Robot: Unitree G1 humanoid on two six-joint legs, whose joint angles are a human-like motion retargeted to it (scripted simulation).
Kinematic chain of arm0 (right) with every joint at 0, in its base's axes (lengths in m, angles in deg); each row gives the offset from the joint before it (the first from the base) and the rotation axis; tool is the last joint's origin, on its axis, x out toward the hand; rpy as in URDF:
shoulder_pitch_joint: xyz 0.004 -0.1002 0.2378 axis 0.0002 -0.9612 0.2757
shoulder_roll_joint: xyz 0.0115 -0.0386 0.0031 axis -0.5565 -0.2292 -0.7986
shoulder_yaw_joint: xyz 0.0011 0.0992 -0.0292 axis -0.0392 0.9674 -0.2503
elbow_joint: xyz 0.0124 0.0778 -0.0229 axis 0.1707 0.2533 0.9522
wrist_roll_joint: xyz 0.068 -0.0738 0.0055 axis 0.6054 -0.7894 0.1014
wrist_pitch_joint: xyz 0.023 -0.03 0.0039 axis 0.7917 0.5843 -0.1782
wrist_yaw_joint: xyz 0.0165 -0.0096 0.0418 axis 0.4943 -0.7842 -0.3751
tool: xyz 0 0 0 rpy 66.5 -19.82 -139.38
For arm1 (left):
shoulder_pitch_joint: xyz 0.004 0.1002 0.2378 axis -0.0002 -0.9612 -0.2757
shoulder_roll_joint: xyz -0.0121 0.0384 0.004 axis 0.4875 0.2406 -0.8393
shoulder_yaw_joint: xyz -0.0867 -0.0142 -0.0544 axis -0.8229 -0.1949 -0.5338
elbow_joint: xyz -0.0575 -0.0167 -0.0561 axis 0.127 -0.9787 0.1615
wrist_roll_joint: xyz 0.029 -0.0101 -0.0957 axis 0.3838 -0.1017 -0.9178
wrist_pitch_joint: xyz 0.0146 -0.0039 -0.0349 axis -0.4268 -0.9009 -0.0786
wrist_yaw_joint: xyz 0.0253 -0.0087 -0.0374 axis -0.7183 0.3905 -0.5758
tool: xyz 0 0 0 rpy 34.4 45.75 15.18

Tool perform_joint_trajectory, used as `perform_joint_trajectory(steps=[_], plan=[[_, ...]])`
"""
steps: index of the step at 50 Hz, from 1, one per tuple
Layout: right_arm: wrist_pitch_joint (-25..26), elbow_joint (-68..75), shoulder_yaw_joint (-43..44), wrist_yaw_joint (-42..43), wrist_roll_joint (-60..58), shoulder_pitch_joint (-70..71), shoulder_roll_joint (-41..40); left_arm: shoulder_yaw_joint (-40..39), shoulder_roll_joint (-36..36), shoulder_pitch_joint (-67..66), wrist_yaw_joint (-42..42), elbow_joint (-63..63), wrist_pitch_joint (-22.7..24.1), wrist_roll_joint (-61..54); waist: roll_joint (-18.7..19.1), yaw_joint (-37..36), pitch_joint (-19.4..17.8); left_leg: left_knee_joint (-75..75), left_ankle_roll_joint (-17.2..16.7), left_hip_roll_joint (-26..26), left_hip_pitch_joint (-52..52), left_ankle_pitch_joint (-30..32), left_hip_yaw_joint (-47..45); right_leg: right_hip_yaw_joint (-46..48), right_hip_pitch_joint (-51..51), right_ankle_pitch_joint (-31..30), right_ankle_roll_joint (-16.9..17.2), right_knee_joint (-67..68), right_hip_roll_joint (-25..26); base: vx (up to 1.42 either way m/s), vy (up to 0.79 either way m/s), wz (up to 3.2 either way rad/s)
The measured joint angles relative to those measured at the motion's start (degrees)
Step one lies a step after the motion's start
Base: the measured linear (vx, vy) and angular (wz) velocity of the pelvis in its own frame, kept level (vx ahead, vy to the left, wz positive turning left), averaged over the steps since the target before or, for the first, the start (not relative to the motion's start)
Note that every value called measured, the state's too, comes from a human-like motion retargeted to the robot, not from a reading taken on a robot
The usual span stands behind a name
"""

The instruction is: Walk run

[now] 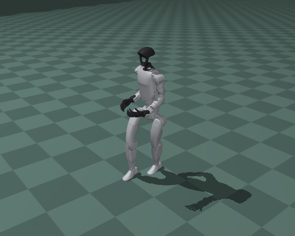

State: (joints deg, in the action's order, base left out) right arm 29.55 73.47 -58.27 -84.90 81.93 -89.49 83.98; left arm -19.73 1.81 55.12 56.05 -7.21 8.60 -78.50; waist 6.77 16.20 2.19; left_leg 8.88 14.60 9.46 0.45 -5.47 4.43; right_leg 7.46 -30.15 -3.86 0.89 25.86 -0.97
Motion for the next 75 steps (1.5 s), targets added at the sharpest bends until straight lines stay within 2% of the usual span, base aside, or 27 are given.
perform_joint_trajectory(steps=[3,5,8,10,12,14,18,23,27,29,31,33,35,37,40,46,50,52,53,54,55,58,61,64,70,73,75], plan=[[0.38,0.29,0.08,0.61,0.54,0.56,-0.3,-0.23,0.62,-1.33,1.46,-0.16,-0.22,-0.16,-1.29,2.26,0.36,0.23,-3.38,0.99,-4.1,6.61,2.43,-11.58,-0.44,3.42,4.24,-12.87,1.6,0.86,-0.26,1.36],[0.64,0.16,-0.18,1.64,0.03,2.57,-0.96,-0.07,0.92,-3.35,1.85,-0.48,0.21,-0.4,-1.98,2.09,0.56,1.74,-6.81,0.53,-6.54,13.02,1.16,-6.71,0.74,4.9,6.1,-17.27,-0.83,1.25,-0.46,0.54],[0.84,-1.18,-1.21,3.9,-1.71,7.09,-2.84,0.25,1.31,-7.67,2.11,-0.53,0.08,-0.5,-3.77,2.95,1.75,9.69,-14.93,0.81,-7.81,27.77,-1.52,3.13,4.25,2.32,3.53,-14.33,-4.4,1.24,-0.49,0.66],[1.07,-2.28,-2.51,5.94,-2.27,10.14,-4.56,-1.11,1.11,-11.33,3.47,0.17,-0.71,1.86,-3.1,1.14,1.84,25.69,-19.95,-1.49,-2.68,35.47,-5.49,-12.46,7.09,7.98,-1.08,-9.48,3.83,1.26,-0.5,0.16],[1.52,-2.99,-1.75,6.98,-0.5,15.32,-5.26,-2.1,-0.97,-12.46,3.91,-0.24,-1.03,5.18,-1.82,-1.05,0.0,44.16,-22.48,-6.1,4.39,35.47,-7.63,-8.28,9.23,9.36,-2.26,-7.82,5.04,1.03,-0.3,0.29],[1.59,-4.27,-1.49,6.64,2.16,20.37,-4.43,-2.52,-3.94,-12.95,2.38,-1.32,-0.79,5.91,-4.81,-2.45,1.34,46.08,-19.53,-2.76,9.71,32.67,-9.27,-4.73,12.99,9.79,-2.16,-10.11,-0.63,1.01,-0.22,0.35],[0.22,-8.48,-4.44,7.72,7.36,26.96,-1.65,-3.05,-5.2,-14.45,1.53,-2.96,-1.44,2.67,-7.13,-6.29,1.77,44.59,-13.73,-1.17,20.92,16.95,-12.34,-5.97,20.46,8.45,-4.46,-15.44,1.0,1.22,-0.26,0.03],[-0.25,-14.33,-6.43,6.28,7.32,28.49,3.71,-2.82,-0.93,-14.48,4.33,-1.62,-2.53,3.53,-8.85,-13.96,1.16,20.41,-8.82,-4.19,27.45,7.42,-22.6,1.57,29.04,-2.72,-5.78,-21.15,3.46,1.12,-0.27,-0.14],[1.12,-14.25,-4.85,5.27,4.04,26.11,5.54,-1.12,1.41,-12.5,3.73,0.43,-1.44,6.85,-8.86,-18.23,0.15,0.82,-7.27,-0.14,24.62,3.84,-22.91,7.72,36.59,-12.89,-6.67,-21.58,6.5,1.23,-0.25,0.27],[1.5,-12.4,-5.13,5.14,3.06,24.09,5.13,-0.83,1.34,-11.67,2.78,1.29,-0.66,7.95,-11.12,-20.12,0.22,0.72,-0.65,-0.25,22.9,5.13,-25.57,7.0,38.57,-20.03,-5.49,-17.91,5.83,1.35,-0.65,-0.36],[1.35,-9.78,-4.98,3.98,1.77,21.41,3.61,-0.27,1.14,-11.2,2.05,1.44,0.06,8.21,-13.83,-19.84,0.51,7.15,0.4,-0.04,20.61,-3.32,-23.69,7.23,36.47,-25.44,-4.79,-3.96,4.32,1.49,-0.57,0.57],[1.15,-6.53,-4.18,1.87,0.17,18.68,2.15,-0.61,0.33,-9.36,1.95,0.8,-0.07,7.22,-15.33,-15.6,-0.07,15.05,0.4,6.06,21.2,-8.21,-13.94,7.48,30.05,-26.14,-4.68,17.63,1.56,1.41,-0.06,1.74],[1.37,-2.56,-5.76,0.45,-1.06,16.53,0.42,-2.92,-0.18,-7.04,1.41,0.44,-1.23,7.4,-11.87,-15.39,1.2,17.59,0.4,-1.81,18.12,-11.64,-18.99,7.22,26.14,-26.14,-7.79,23.33,2.79,1.38,-0.04,-0.27],[1.43,0.14,-6.12,0.19,-0.52,13.42,0.13,-1.44,-0.38,-5.29,-0.76,1.49,0.04,9.61,-5.51,-15.51,2.43,14.78,0.4,-6.38,14.6,-12.27,-15.43,9.77,21.28,-21.96,-13.07,21.5,5.84,1.29,0.08,-0.01],[0.68,1.3,-5.17,-1.46,2.41,6.92,1.23,1.22,-1.96,-3.14,-4.52,2.97,2.96,12.63,-2.91,-13.28,3.15,9.33,0.4,-3.79,9.78,-8.65,-11.18,7.65,9.99,-9.78,-15.38,24.08,2.65,1.18,0.05,1.3],[0.23,-0.97,-3.91,-4.69,8.11,-3.29,1.16,6.28,-1.14,-2.53,-1.98,4.51,1.48,4.31,0.24,0.03,2.05,0.25,-4.67,-0.43,-2.65,8.94,1.4,4.2,-0.11,1.85,-5.15,-1.32,-1.06,1.25,-0.24,2.31],[-0.01,-4.58,-3.25,-4.44,9.89,-4.77,2.37,6.96,1.07,-4.18,2.59,3.89,-1.78,-2.72,-0.58,3.68,1.5,0.73,-9.54,-0.95,-10.44,22.46,1.82,-2.7,1.04,6.05,6.49,-16.95,-2.48,1.38,-0.54,1.0],[0.31,-7.04,-3.64,-2.94,8.94,-3.39,2.81,6.68,2.89,-6.22,4.34,4.12,-2.4,-4.04,-2.46,2.81,2.49,5.47,-14.31,0.33,-12.16,30.15,-0.79,0.53,2.5,-1.85,4.41,-14.37,-2.91,1.33,-0.54,-0.17],[0.56,-8.32,-4.4,-2.05,8.29,-2.48,2.63,6.01,4.08,-7.85,5.38,4.57,-2.63,-3.91,-2.41,2.77,3.26,10.55,-16.91,-0.58,-11.0,34.05,-3.38,-0.23,3.17,2.29,1.67,-11.46,-2.65,1.46,-0.61,-0.07],[0.73,-9.31,-4.86,-1.09,7.99,-0.95,2.05,5.18,4.81,-9.47,6.93,4.84,-2.91,-2.97,-1.06,2.32,2.62,20.39,-18.55,-3.43,-8.04,35.4,-5.26,-5.58,4.28,6.16,-0.96,-8.24,2.39,1.36,-0.53,0.06],[0.85,-10.16,-5.16,-0.08,7.87,0.89,1.25,4.27,5.32,-11.1,8.75,5.04,-3.21,-1.62,0.93,1.66,1.26,32.61,-19.71,-7.27,-4.18,35.47,-6.78,-13.23,5.63,9.9,-3.55,-4.85,9.82,1.09,-0.31,0.43],[1.89,-10.28,-4.08,-0.46,10.52,10.58,-0.03,2.82,1.4,-12.62,8.4,2.97,-3.7,1.82,-1.43,1.08,2.03,44.15,-16.25,-4.98,4.64,31.75,-7.38,-4.85,11.93,10.7,-4.32,-7.36,2.36,1.15,-0.22,0.55],[1.29,-11.98,-6.5,0.8,13.54,18.07,-0.11,1.76,-0.85,-15.31,7.08,2.24,-1.69,2.28,-4.15,-2.16,2.75,43.9,-12.61,-2.57,13.18,19.63,-10.6,-9.08,18.24,10.16,-5.68,-11.25,2.97,1.4,-0.23,-0.2],[0.91,-14.81,-8.22,1.86,12.99,22.47,1.76,-0.14,-1.22,-17.09,7.78,1.93,-1.94,1.73,-7.39,-9.46,2.26,36.31,-10.96,-4.02,21.02,9.54,-17.46,-4.33,24.21,2.04,-6.65,-16.56,1.53,1.1,-0.19,-1.09],[2.62,-19.43,-6.05,1.15,4.78,22.53,5.87,-0.34,1.98,-15.99,6.38,1.94,-2.14,3.19,-8.45,-18.46,0.21,1.45,-8.27,-2.32,23.36,2.52,-21.76,4.9,37.39,-16.06,-6.97,-21.54,4.74,1.34,-0.16,0.02],[3.11,-18.21,-6.55,1.58,3.28,20.19,6.06,-0.67,2.78,-14.8,4.74,3.86,-1.42,4.6,-11.55,-20.12,-0.11,0.9,-0.25,-2.79,22.13,6.35,-24.56,3.64,40.4,-25.01,-5.42,-15.37,5.55,1.3,-0.52,0.27],[2.44,-15.95,-6.21,-0.08,4.12,16.62,5.79,-0.74,3.1,-14.66,4.26,4.98,-1.28,5.3,-14.72,-18.87,-0.19,11.38,0.4,-0.93,20.2,-2.19,-22.58,4.27,37.34,-26.14,-2.07,3.88,3.6,1.87,-0.43,1.12]])
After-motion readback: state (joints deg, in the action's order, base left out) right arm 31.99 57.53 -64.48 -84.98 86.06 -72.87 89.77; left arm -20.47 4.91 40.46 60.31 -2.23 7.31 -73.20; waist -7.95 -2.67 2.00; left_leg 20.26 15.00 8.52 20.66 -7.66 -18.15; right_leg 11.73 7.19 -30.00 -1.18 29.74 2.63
